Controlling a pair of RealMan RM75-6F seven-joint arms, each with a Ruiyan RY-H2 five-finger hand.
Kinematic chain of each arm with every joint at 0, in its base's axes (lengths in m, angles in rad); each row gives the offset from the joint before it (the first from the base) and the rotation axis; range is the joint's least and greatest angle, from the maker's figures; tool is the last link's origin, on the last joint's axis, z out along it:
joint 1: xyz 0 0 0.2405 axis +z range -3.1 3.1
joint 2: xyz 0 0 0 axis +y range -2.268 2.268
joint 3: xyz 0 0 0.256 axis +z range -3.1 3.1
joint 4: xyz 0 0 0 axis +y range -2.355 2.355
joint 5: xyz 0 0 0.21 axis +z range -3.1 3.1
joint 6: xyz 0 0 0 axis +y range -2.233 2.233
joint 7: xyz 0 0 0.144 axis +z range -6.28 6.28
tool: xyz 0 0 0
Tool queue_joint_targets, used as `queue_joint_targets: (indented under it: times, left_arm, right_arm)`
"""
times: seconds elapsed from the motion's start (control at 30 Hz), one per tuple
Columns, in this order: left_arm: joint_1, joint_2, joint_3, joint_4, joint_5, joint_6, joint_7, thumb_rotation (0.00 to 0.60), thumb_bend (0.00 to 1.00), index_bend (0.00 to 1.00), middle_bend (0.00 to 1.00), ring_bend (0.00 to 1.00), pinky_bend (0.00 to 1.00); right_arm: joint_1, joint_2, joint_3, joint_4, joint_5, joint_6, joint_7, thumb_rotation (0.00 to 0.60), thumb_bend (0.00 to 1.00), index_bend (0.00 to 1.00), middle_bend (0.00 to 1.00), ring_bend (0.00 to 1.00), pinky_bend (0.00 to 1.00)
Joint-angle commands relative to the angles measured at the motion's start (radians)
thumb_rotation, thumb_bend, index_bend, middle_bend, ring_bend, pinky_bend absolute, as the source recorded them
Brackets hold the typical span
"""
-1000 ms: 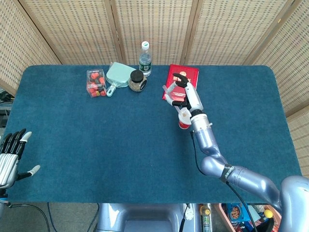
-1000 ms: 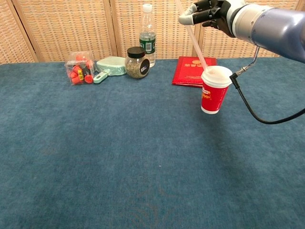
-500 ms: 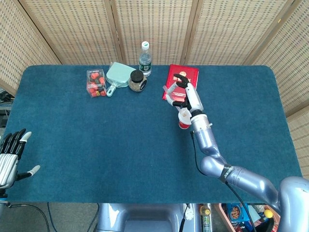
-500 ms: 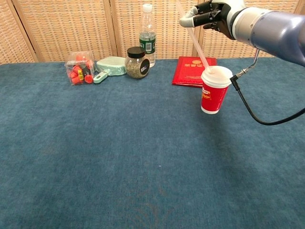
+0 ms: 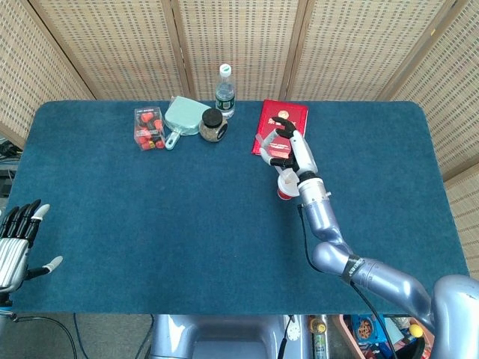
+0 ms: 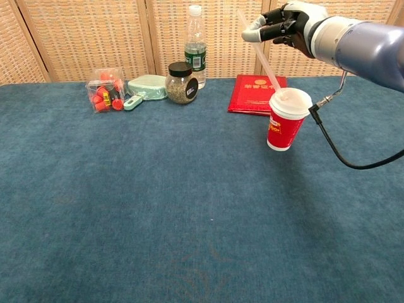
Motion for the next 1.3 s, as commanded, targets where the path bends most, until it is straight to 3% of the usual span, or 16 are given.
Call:
queue_joint_targets:
  times: [0.03,0.63,1.3]
  left_arm:
    - [0.000,0.000,0.000,0.000,0.000,0.000,0.000,0.600,0.17,0.00,0.00,0.00,0.00]
    - [-0.001,0.000,-0.002,0.003,-0.005,-0.004,-0.004,0.600,0.17,0.00,0.00,0.00,0.00]
    - [0.000,0.002,-0.001,0.004,-0.005,-0.002,-0.011,0.600,0.17,0.00,0.00,0.00,0.00]
  right_arm:
    - [-0.001,-0.001,0.000,0.002,-0.001,-0.002,0.001,0.600,0.55,0.65,0.18,0.00,0.00]
    - [-0.018,-0.013,0.048,0.007,0.031,-0.044,0.082,0.600,0.55,0.67,0.17,0.00,0.00]
    - [-0.025,-0.040,0.051,0.058,-0.026,-0.039,0.129,0.600,0.56,0.67,0.14,0.00,0.00]
